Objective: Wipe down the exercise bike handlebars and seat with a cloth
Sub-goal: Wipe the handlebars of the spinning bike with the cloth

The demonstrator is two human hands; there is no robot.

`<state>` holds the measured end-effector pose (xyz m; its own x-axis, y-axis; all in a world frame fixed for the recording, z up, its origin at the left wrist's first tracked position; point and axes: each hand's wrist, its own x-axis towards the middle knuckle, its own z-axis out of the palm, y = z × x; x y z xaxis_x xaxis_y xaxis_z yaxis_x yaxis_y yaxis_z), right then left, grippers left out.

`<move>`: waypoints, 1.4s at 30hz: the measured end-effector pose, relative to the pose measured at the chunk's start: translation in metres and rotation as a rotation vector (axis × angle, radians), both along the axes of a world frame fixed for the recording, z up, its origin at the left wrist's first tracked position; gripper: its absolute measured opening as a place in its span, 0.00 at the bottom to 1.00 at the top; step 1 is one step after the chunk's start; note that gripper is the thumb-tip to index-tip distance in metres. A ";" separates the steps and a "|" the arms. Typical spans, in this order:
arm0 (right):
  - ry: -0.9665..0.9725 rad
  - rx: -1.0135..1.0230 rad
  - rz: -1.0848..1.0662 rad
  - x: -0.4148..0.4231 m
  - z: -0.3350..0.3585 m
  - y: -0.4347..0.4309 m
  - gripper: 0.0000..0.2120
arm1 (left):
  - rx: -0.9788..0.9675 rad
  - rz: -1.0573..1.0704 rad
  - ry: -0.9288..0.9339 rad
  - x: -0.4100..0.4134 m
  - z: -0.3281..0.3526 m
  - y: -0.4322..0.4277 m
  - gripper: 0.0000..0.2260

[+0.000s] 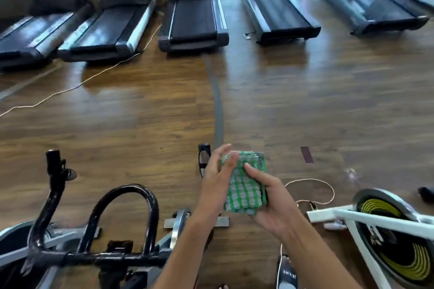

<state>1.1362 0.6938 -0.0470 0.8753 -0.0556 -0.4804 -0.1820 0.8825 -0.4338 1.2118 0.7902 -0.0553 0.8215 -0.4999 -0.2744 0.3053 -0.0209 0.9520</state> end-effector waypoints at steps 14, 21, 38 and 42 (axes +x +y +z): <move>0.000 -0.033 -0.166 0.013 -0.007 0.054 0.35 | 0.427 0.039 -0.608 -0.016 0.006 0.056 0.08; -0.055 -0.166 -0.079 0.013 -0.003 0.072 0.37 | 0.523 0.061 -0.509 -0.004 0.014 0.057 0.10; 0.011 -0.283 -0.102 0.014 0.008 0.067 0.19 | -0.254 0.022 0.431 0.028 0.035 0.109 0.12; 0.068 -0.012 -0.052 0.016 -0.015 0.079 0.32 | 0.360 0.041 -0.379 0.020 0.059 0.094 0.05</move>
